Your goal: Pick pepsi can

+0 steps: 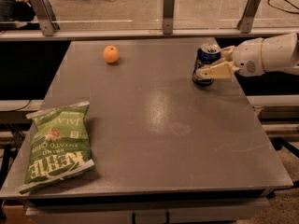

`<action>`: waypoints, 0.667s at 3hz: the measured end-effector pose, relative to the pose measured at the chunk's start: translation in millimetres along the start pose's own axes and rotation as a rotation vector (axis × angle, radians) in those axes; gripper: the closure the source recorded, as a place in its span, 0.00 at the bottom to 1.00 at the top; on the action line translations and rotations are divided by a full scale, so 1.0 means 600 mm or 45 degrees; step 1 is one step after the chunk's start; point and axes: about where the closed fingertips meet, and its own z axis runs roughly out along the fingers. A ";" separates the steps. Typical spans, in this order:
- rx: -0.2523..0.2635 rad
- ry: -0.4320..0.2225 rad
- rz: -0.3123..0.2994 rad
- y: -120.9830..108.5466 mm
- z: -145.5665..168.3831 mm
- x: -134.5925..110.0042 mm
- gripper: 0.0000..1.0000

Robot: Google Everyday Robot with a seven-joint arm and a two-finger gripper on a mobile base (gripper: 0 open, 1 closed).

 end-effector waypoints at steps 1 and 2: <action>-0.104 -0.165 0.046 0.019 -0.008 -0.059 0.88; -0.215 -0.269 0.025 0.063 -0.030 -0.142 1.00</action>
Offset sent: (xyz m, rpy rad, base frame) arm -0.0615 0.0731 0.1487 0.3011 -0.0389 0.2771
